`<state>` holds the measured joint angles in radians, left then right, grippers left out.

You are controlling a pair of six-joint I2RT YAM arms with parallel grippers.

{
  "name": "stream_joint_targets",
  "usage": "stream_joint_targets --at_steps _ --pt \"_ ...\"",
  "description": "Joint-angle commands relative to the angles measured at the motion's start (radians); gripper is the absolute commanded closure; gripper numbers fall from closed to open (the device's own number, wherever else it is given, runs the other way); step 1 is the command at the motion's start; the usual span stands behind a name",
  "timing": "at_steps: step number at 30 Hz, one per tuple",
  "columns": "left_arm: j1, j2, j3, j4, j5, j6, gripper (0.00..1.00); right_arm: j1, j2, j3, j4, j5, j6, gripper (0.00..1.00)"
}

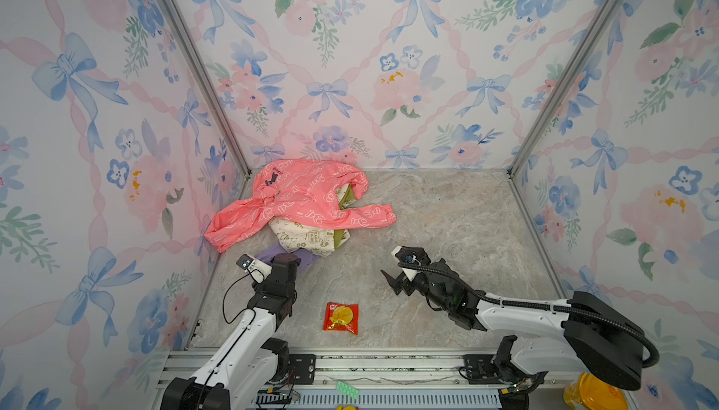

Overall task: Pick out a specific cloth from the pile
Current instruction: 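Close the left gripper on the purple shirt while the right gripper approaches, then lift the purple shirt high out of the pile with the left gripper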

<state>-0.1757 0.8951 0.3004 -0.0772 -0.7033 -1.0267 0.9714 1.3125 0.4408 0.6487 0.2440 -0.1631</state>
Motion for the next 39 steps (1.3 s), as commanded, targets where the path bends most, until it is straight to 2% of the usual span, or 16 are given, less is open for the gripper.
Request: stream_joint_targets --at_steps 1,5,8,15,16,29,39 --pt "0.029 0.045 0.017 -0.019 0.037 -0.036 0.41 0.022 0.002 0.012 0.047 0.054 -0.044 0.03" --pt "0.051 0.112 0.037 -0.018 0.045 -0.041 0.44 0.022 -0.004 0.012 0.044 0.073 -0.048 0.03" --pt "0.058 0.161 0.044 -0.014 0.044 -0.064 0.52 0.023 -0.008 0.009 0.044 0.081 -0.047 0.03" --pt "0.062 0.211 0.081 0.011 0.086 -0.043 0.96 0.022 -0.017 0.007 0.039 0.095 -0.049 0.03" --pt "0.062 0.206 0.089 0.010 0.089 -0.036 1.00 0.022 -0.019 0.007 0.039 0.096 -0.049 0.03" --pt "0.062 0.024 0.195 0.007 0.111 0.008 1.00 0.021 -0.032 0.001 0.041 0.106 -0.044 0.03" --pt "0.062 0.047 0.376 0.007 0.120 0.082 1.00 0.023 -0.042 -0.002 0.040 0.121 -0.047 0.03"
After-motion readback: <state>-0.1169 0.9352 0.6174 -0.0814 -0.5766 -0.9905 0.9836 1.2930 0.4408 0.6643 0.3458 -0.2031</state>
